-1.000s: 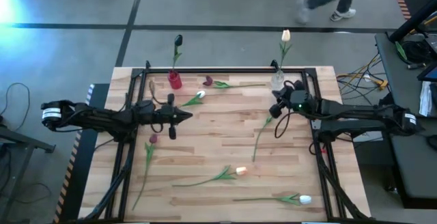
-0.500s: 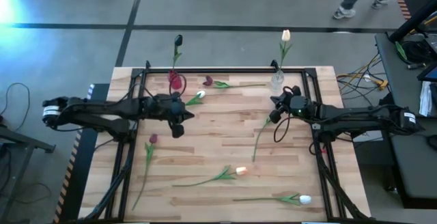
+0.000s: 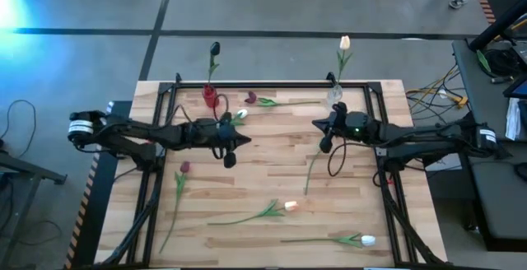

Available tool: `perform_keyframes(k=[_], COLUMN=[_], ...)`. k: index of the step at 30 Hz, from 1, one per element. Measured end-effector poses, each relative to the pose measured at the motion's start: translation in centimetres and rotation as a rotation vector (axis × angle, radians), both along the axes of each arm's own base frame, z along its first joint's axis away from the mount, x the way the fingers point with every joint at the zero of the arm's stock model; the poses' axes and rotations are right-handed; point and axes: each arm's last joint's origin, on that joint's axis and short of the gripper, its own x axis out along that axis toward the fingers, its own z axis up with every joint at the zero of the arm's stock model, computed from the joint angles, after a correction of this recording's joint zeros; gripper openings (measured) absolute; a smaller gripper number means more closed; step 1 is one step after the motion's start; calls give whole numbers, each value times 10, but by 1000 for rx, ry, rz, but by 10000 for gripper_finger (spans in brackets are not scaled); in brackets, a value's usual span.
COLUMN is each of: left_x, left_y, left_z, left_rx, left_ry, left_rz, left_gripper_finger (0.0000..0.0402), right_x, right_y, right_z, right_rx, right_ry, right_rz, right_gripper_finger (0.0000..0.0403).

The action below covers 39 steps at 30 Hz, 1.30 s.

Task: Sort flowers into vase by color
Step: Put the top red flower into the red vase

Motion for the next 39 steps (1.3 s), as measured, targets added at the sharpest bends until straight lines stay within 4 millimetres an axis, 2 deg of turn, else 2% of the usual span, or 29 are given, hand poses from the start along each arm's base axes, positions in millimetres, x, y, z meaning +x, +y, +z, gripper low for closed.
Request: perform_keyframes(k=[5, 11, 14, 19, 28, 39], left_x=[-14, -39, -49, -58, -58, -58], left_y=[-1, -5, -6, -7, -7, -7], left_z=[-10, -13, -16, -22, -24, -24], left_rx=[17, 39, 46, 46, 47, 49], left_ry=[-175, -412, -467, -474, -470, -470], left_rz=[5, 5, 5, 4, 4, 1], left_gripper_finger=[0, 0, 0, 0, 0, 0], right_x=[43, 99, 125, 158, 192, 207], right_y=[-11, -34, -50, -81, -130, -177], right_z=[15, 33, 43, 47, 21, -19], right_rx=[-4, -5, 3, 76, 152, 217], right_ry=[79, 279, 370, 498, 667, 754], right_rz=[64, 85, 97, 154, 121, 73], right_gripper_finger=[9, 9, 9, 9, 24, 123])
